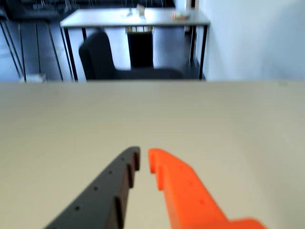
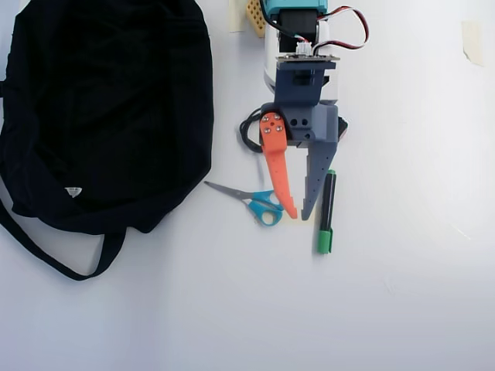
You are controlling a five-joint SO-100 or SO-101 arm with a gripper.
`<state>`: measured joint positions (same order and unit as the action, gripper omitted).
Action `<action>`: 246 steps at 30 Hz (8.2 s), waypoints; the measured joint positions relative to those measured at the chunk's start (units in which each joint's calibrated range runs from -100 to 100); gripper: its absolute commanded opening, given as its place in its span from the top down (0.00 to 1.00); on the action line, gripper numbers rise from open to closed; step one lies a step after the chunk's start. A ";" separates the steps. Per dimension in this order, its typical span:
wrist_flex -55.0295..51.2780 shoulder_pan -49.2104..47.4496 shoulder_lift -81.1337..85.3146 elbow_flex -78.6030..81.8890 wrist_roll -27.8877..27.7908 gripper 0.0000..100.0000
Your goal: Put the cable into the black bag
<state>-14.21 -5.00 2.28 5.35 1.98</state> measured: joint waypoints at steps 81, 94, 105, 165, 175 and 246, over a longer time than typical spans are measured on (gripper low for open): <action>-83.81 -1.10 0.08 -2.20 -9.57 0.92; -81.06 3.23 0.08 1.97 -16.26 0.74; -69.47 4.04 0.08 10.38 -16.61 0.74; -55.13 4.11 -18.76 10.85 -19.29 0.78; -55.05 4.26 -18.68 10.69 -19.39 0.98; -68.87 4.41 -6.72 -13.05 7.57 0.98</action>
<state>-83.08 -0.59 -4.44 -7.70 9.55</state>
